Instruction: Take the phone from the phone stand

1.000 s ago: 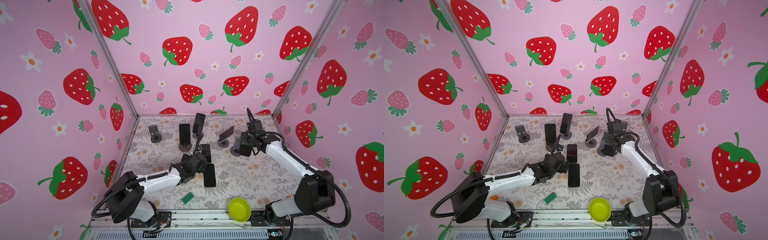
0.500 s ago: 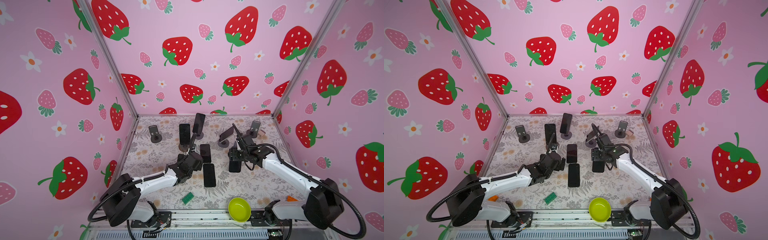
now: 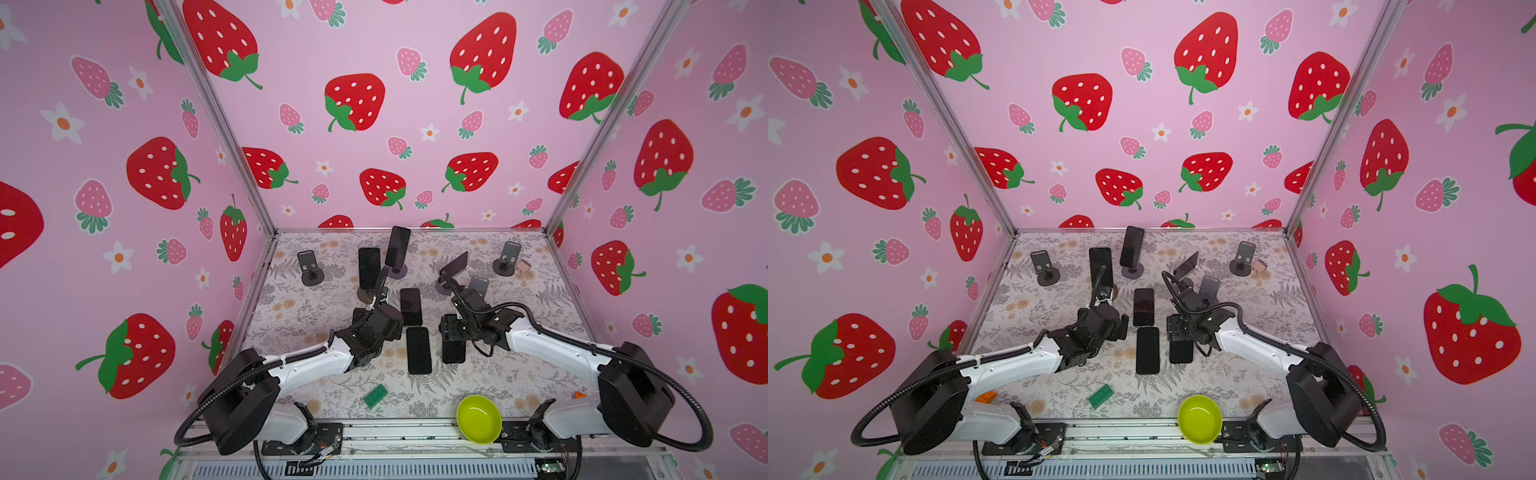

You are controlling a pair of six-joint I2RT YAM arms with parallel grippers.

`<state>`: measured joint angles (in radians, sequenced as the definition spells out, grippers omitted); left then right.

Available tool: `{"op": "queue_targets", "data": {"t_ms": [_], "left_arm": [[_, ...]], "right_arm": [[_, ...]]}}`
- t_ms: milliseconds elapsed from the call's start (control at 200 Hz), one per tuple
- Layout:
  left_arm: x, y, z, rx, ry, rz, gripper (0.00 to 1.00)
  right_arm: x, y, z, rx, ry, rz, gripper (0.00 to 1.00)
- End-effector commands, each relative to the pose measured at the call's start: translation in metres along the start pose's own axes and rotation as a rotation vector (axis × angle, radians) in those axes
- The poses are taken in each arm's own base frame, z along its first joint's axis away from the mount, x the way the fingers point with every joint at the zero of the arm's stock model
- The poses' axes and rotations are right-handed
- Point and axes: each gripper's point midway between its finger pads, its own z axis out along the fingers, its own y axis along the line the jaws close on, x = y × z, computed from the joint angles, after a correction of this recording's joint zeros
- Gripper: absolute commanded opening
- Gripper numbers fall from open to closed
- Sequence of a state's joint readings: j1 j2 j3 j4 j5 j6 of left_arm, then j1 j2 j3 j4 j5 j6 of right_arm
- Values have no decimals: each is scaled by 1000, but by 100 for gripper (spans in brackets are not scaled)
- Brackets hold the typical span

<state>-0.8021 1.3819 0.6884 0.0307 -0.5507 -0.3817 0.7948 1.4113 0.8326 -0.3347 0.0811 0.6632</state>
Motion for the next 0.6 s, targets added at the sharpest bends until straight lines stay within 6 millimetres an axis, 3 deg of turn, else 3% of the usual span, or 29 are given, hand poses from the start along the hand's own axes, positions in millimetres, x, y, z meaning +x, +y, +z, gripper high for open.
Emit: {"op": "queue_targets", "data": {"t_ms": [0,240,595], "left_arm": [[-5,8,1,-46,-14,-23,99],[-5,17,1,-70,-24,-32,99],[-4,23,0,-67,-30,-60,99]], "right_arm": [[-3,4,10,-11,-25,33,68],[14,1,33,37,52,27,68],[40,-1,49,116,137,8,70]]}}
